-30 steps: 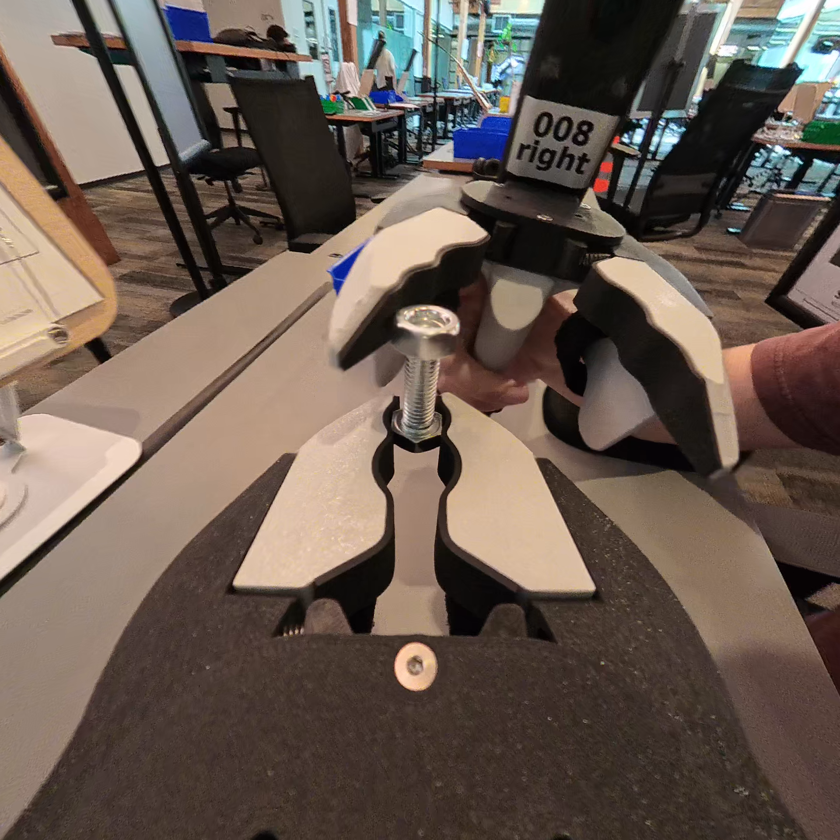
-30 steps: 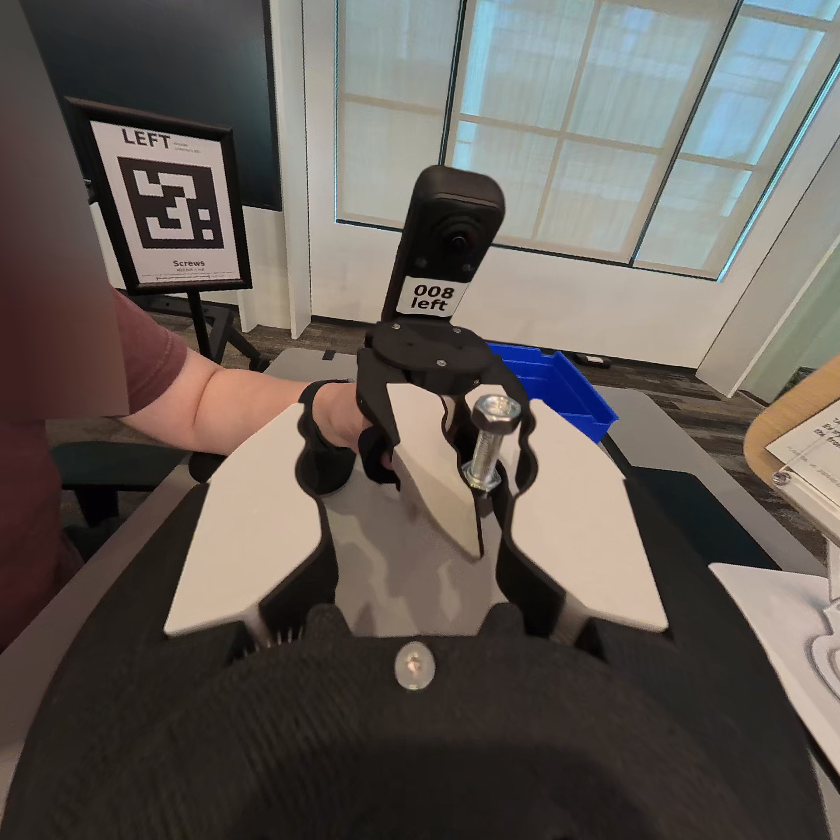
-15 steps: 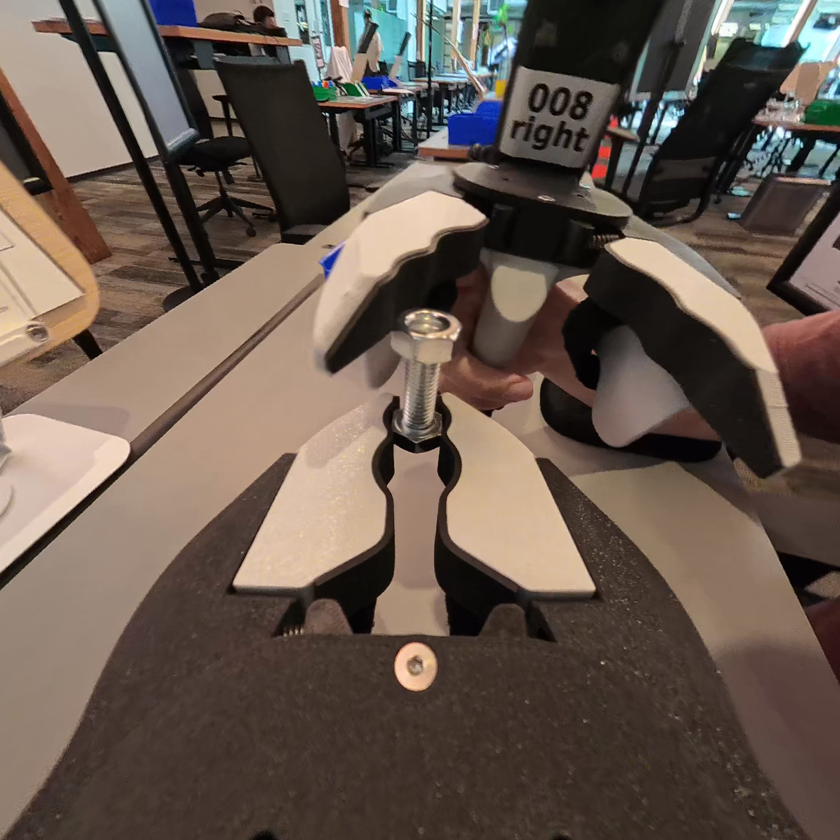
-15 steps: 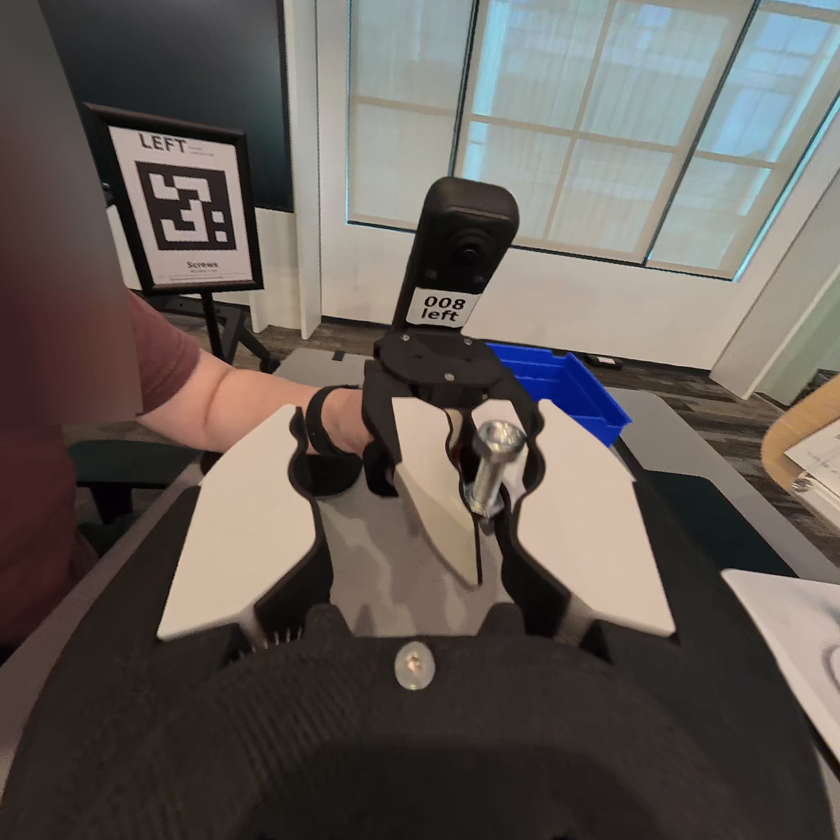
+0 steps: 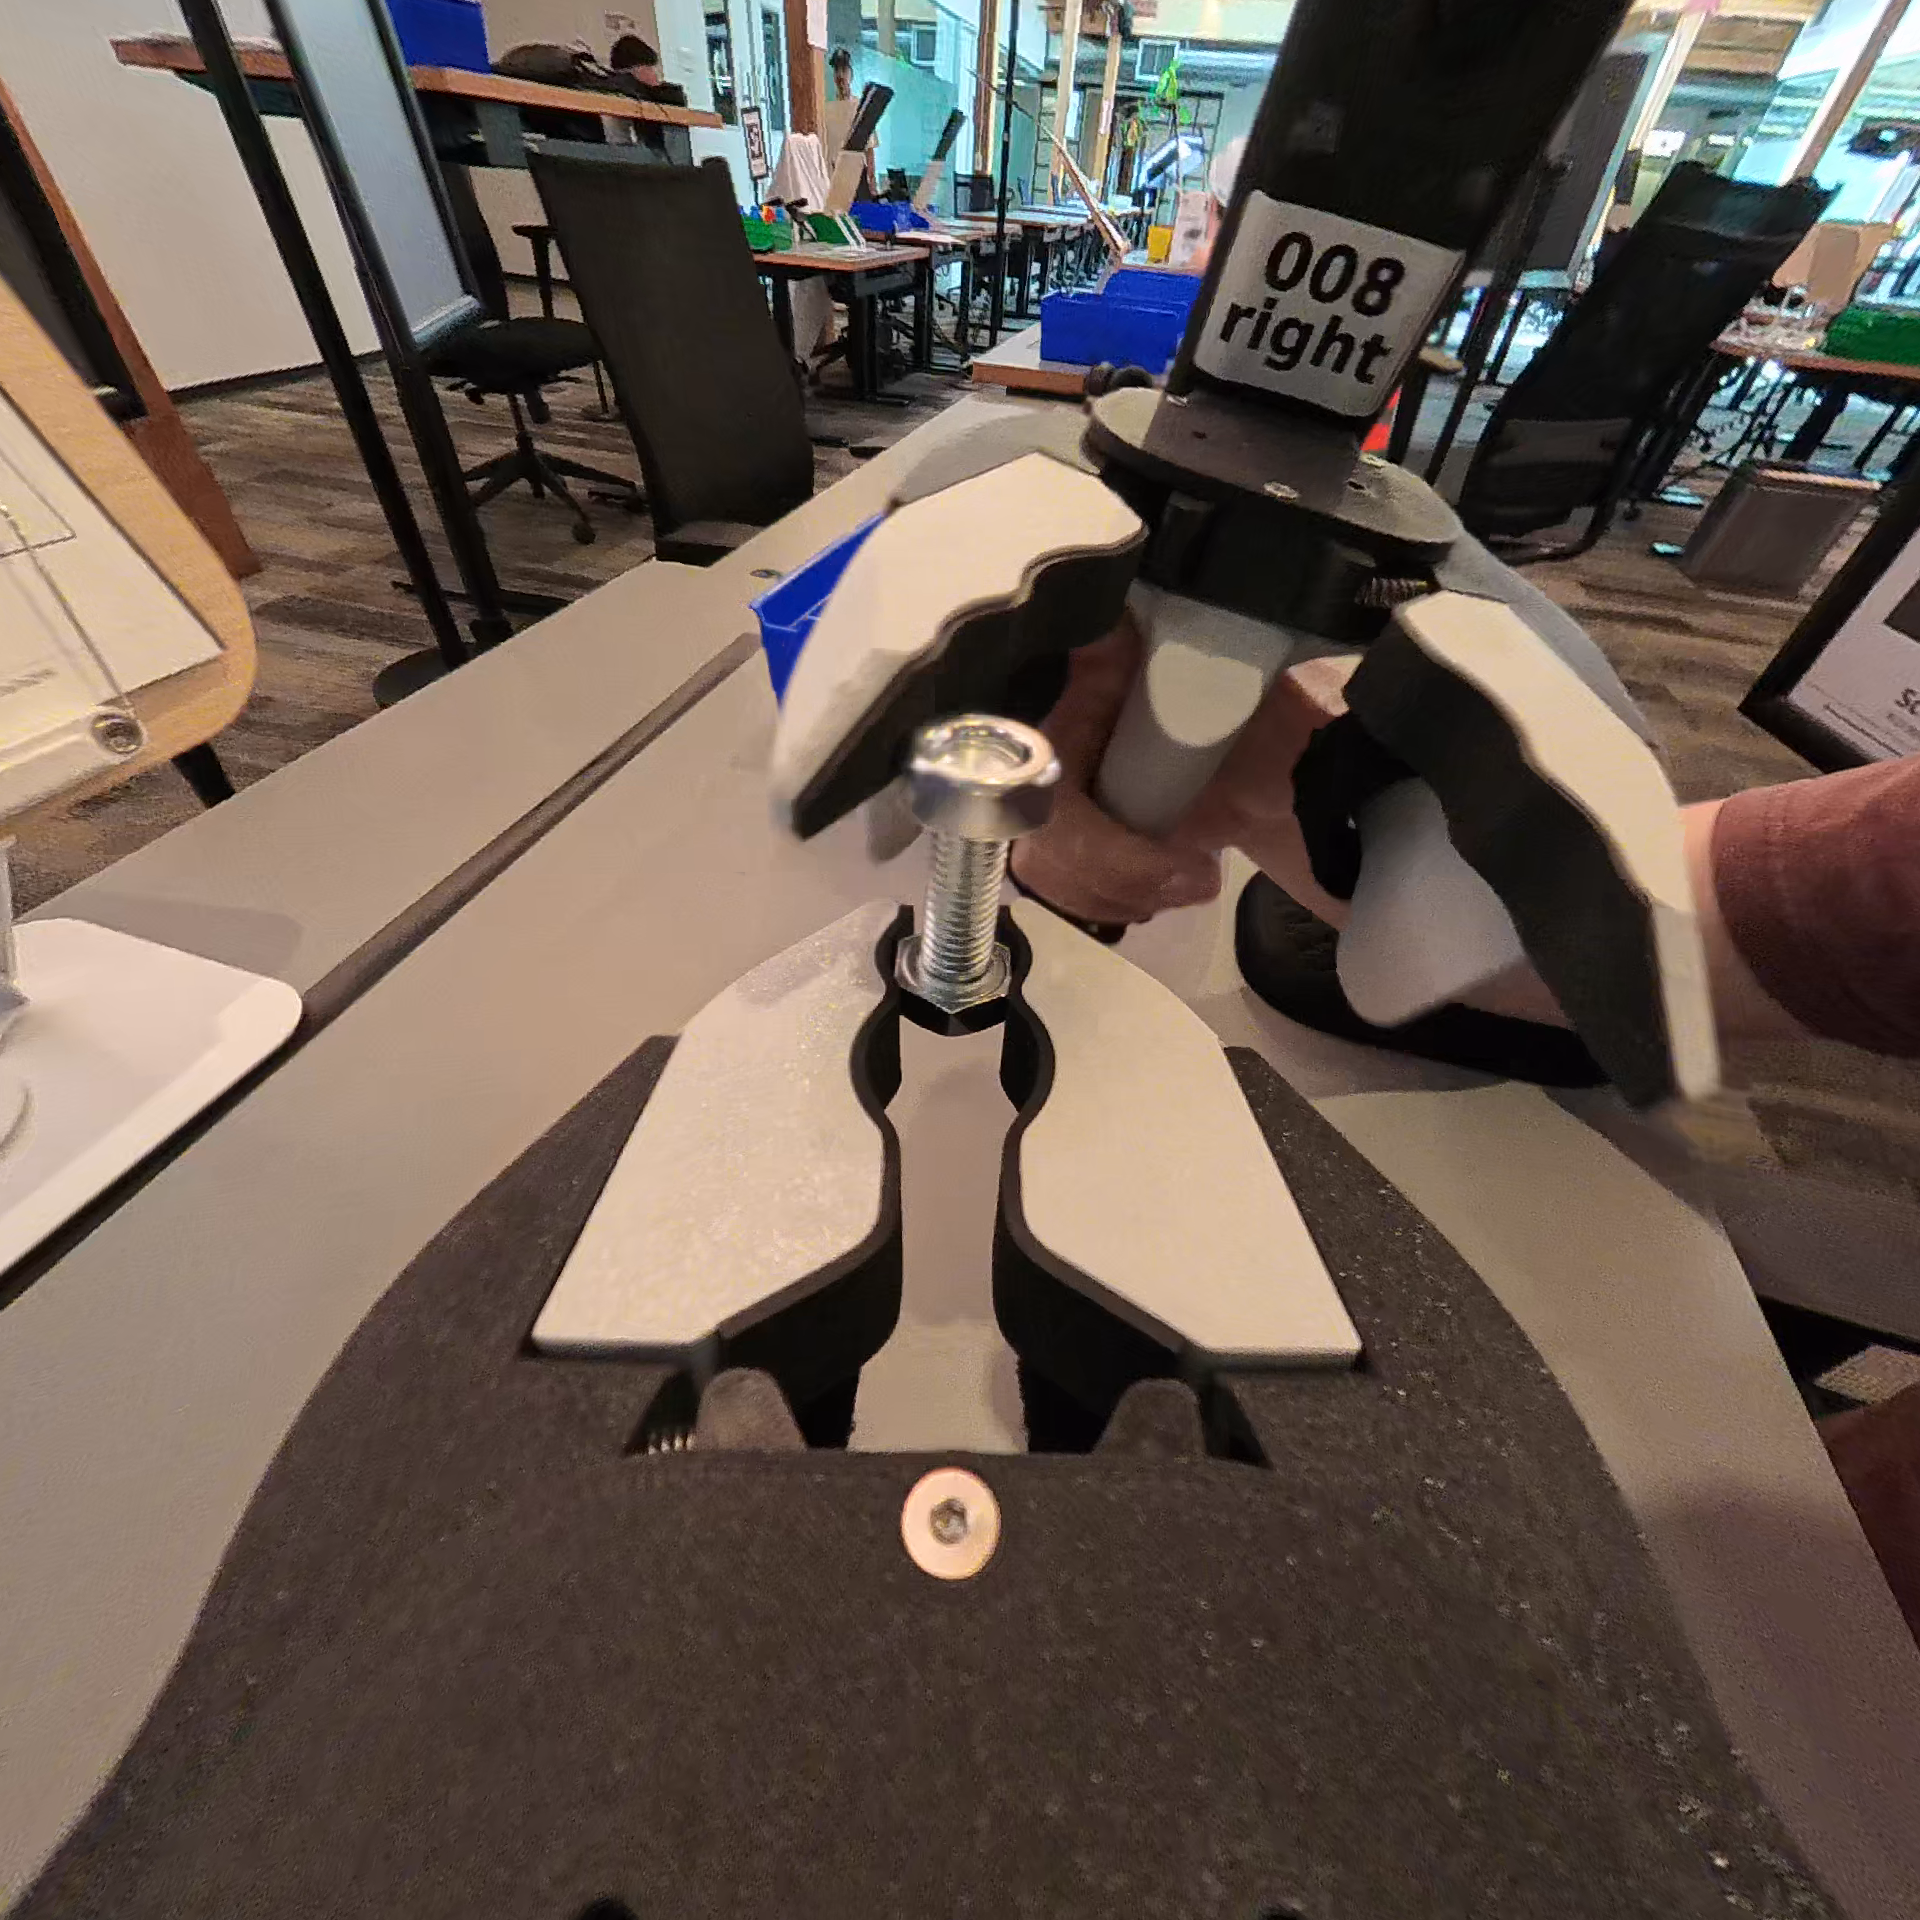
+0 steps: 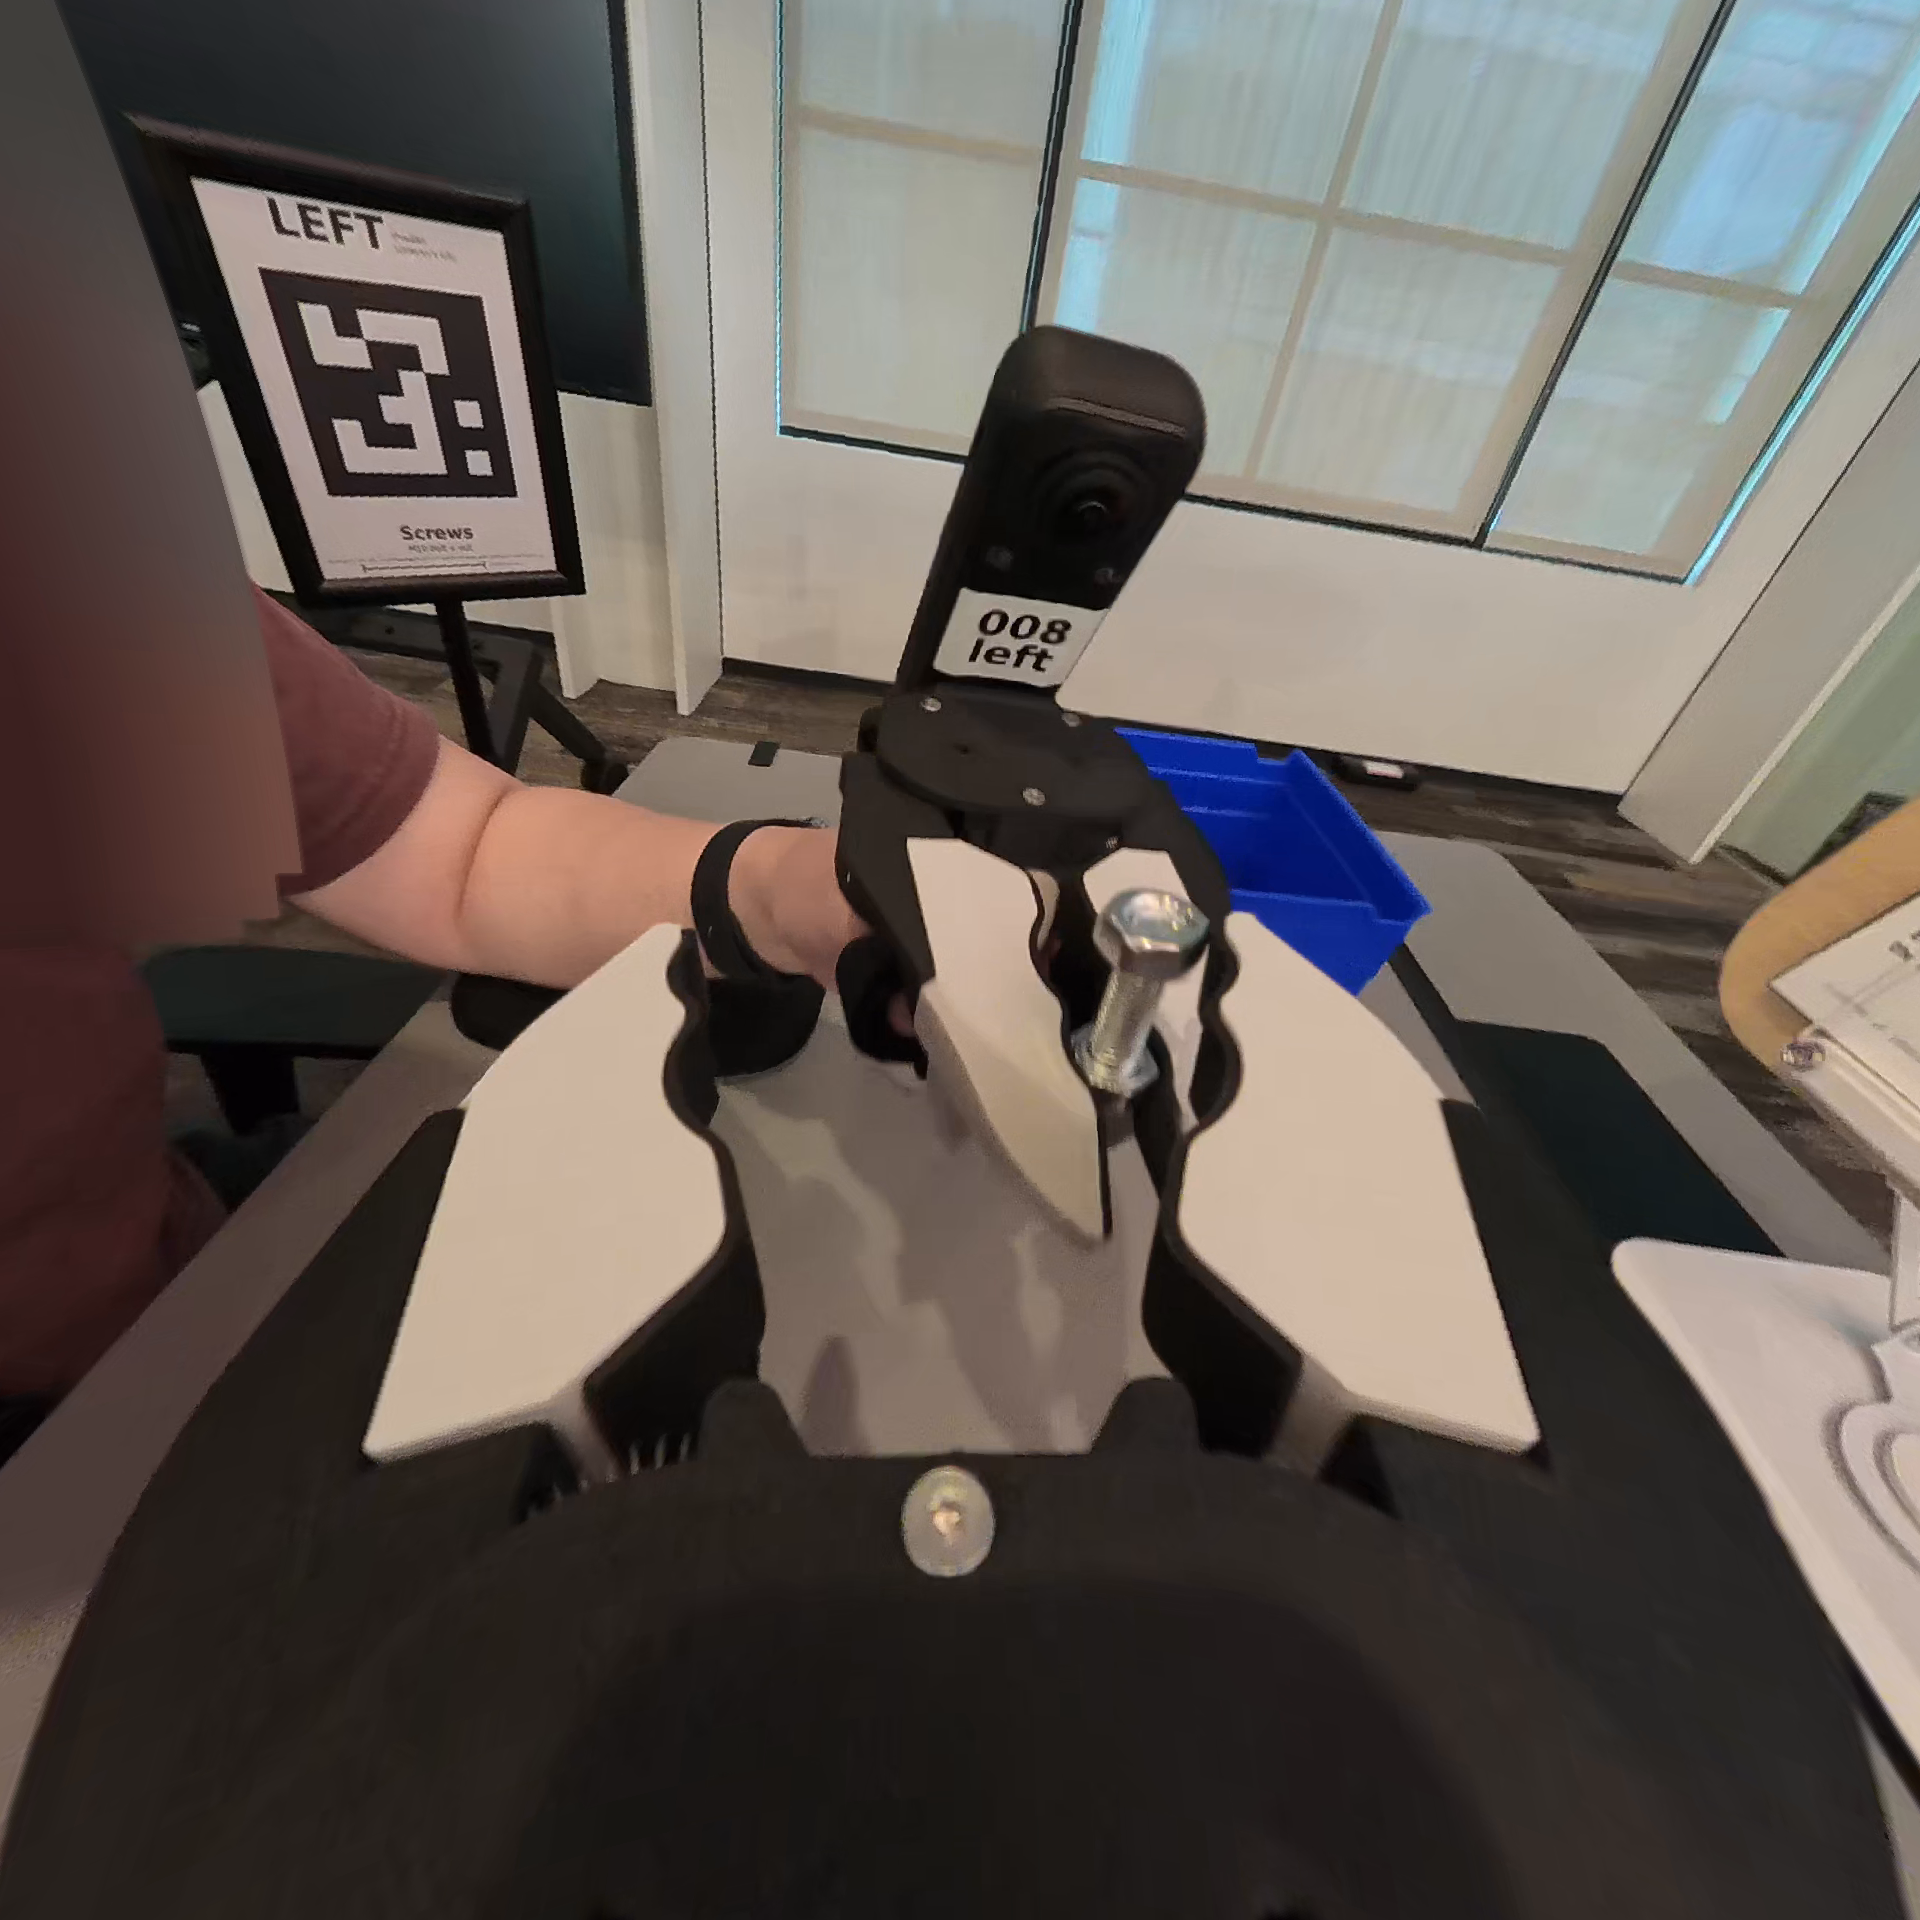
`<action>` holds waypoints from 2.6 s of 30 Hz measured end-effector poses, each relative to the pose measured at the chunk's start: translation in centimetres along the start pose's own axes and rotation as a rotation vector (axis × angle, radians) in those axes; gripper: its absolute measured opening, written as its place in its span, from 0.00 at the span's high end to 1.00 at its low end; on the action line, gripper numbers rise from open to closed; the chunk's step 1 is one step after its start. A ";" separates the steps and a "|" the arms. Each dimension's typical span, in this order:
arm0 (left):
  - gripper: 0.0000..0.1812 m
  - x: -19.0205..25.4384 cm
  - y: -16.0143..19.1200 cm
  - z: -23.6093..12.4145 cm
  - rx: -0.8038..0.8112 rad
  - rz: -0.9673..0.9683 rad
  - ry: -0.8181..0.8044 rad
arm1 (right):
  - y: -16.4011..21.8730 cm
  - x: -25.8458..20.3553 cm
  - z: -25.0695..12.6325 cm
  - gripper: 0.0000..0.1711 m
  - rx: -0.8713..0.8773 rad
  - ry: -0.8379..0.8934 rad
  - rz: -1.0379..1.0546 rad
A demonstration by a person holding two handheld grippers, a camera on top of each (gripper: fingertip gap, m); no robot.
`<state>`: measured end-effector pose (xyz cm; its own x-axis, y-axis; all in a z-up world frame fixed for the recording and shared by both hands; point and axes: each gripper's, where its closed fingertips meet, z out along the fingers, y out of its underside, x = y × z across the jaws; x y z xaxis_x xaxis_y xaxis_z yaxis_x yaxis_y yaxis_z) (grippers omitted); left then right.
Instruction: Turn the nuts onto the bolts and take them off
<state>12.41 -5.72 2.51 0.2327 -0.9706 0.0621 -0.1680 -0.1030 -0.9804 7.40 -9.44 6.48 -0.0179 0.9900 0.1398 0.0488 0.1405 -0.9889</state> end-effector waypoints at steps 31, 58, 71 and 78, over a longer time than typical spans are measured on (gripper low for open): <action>0.92 -1.2 -0.1 -1.0 0.006 -0.046 -0.015 | -0.3 1.1 -0.8 0.49 0.017 0.034 0.049; 0.92 -1.1 -0.9 -1.6 0.041 -0.095 0.010 | -1.0 1.1 -1.0 0.52 0.041 0.030 0.073; 0.92 -1.0 -1.1 -1.7 0.052 -0.129 0.036 | -1.7 1.5 -1.6 0.54 0.060 0.060 0.070; 0.92 1.2 -0.3 0.0 -0.011 -0.077 0.081 | -0.1 -0.2 1.2 0.45 0.000 -0.009 0.092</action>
<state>12.77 -6.86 2.89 0.1672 -0.9741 0.1523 -0.1630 -0.1797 -0.9701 6.24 -9.66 6.51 -0.0227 0.9986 0.0476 0.0512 0.0487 -0.9975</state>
